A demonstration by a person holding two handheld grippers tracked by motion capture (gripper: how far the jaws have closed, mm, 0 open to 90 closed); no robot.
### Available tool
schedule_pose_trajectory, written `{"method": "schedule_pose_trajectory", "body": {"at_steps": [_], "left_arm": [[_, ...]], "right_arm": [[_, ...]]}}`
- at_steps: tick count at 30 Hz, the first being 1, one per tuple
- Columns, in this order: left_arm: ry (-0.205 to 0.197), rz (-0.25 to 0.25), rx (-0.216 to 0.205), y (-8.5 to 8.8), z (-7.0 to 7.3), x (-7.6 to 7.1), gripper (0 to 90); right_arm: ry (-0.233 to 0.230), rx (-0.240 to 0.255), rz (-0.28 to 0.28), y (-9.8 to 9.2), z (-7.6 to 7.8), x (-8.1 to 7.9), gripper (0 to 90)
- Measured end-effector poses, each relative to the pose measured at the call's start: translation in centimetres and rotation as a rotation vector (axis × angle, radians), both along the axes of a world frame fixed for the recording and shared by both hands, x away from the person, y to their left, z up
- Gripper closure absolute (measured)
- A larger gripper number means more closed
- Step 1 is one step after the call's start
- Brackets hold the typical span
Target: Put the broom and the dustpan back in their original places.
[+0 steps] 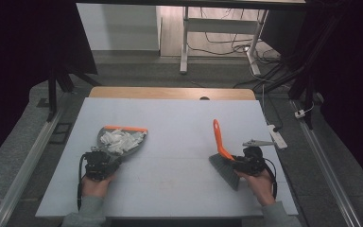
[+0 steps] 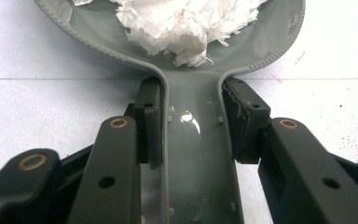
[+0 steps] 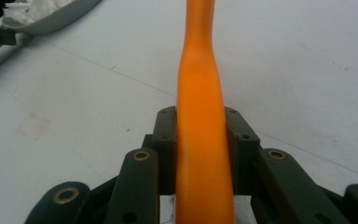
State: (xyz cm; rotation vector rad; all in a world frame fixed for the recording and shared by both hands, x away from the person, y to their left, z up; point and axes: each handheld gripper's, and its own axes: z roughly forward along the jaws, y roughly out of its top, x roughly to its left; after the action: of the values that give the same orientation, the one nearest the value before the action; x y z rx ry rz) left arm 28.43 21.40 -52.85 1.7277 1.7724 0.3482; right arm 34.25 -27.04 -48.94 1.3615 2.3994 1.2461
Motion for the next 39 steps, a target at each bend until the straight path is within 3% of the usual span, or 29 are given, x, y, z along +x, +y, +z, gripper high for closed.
{"method": "schedule_pose_trajectory", "body": {"at_steps": [6, 14, 26, 39], "left_arm": [[-0.005, -0.023, -0.001, -0.1, 0.0, -0.1, 57.0], [-0.020, -0.047, -0.022, 0.3, 0.1, -0.3, 41.6], [-0.048, -0.094, 0.039, 0.5, 0.8, -0.7, 22.6], [-0.075, -0.167, 0.093, 0.7, 1.2, -1.3, 19.1]], "right_arm": [[0.001, -0.023, -0.008, -0.2, -0.2, 0.5, 69.1], [-0.002, -0.049, -0.013, -0.4, -0.3, 0.8, 68.1], [-0.016, -0.118, -0.022, -0.6, -0.4, 1.4, 62.1], [0.012, -0.171, -0.034, -0.6, -1.1, 2.0, 53.4]]}}
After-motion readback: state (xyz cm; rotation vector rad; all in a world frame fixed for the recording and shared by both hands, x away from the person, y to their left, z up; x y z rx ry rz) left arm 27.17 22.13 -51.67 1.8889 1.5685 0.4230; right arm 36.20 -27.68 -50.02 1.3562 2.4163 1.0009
